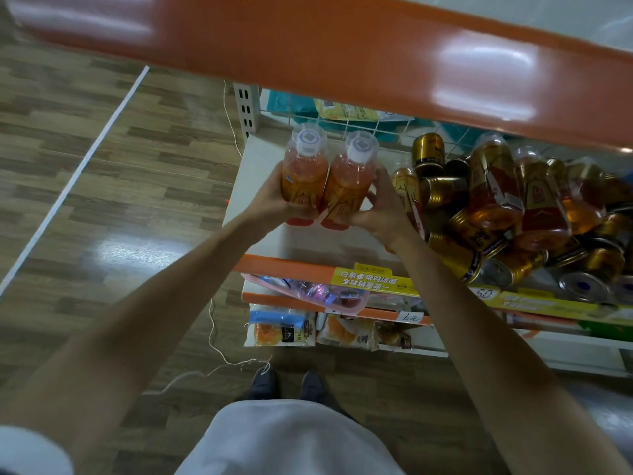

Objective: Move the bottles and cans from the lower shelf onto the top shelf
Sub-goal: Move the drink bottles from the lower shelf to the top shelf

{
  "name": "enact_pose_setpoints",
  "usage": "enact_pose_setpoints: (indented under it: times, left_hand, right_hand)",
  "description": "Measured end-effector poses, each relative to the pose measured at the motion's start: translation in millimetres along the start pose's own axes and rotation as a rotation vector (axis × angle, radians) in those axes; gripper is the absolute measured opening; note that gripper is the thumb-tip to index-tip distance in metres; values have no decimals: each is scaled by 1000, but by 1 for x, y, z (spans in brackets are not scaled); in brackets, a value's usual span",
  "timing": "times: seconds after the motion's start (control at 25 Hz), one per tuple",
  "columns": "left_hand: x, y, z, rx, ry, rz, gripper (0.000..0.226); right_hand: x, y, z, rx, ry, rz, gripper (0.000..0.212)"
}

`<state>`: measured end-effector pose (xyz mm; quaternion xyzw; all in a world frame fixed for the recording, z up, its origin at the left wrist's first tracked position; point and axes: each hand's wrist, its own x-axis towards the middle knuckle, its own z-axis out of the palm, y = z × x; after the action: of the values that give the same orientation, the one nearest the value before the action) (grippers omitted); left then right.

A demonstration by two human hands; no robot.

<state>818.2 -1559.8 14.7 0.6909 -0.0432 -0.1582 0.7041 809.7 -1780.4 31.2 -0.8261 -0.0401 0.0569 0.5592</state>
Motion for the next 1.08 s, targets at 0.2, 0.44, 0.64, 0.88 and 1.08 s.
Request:
enact_pose_setpoints:
  times: [0.2, 0.44, 0.64, 0.88, 1.08]
  left_hand:
    - [7, 7, -7, 28, -57, -9, 88]
    - [-1, 9, -30, -8, 25, -43, 83]
    - [-7, 6, -34, -5, 118, -40, 85]
    - [-9, 17, -22, 4, 135, -1, 75]
    - [-25, 26, -16, 16, 141, -43, 79]
  right_hand:
    - [2, 1, -7, 19, -4, 1, 108]
    - [1, -9, 14, 132, 106, -10, 101]
    - [-4, -14, 43, 179, 243, 101, 79]
    - [-1, -31, 60, 127, 400, 136, 54]
    - [-1, -23, 52, 46, 371, 115, 59]
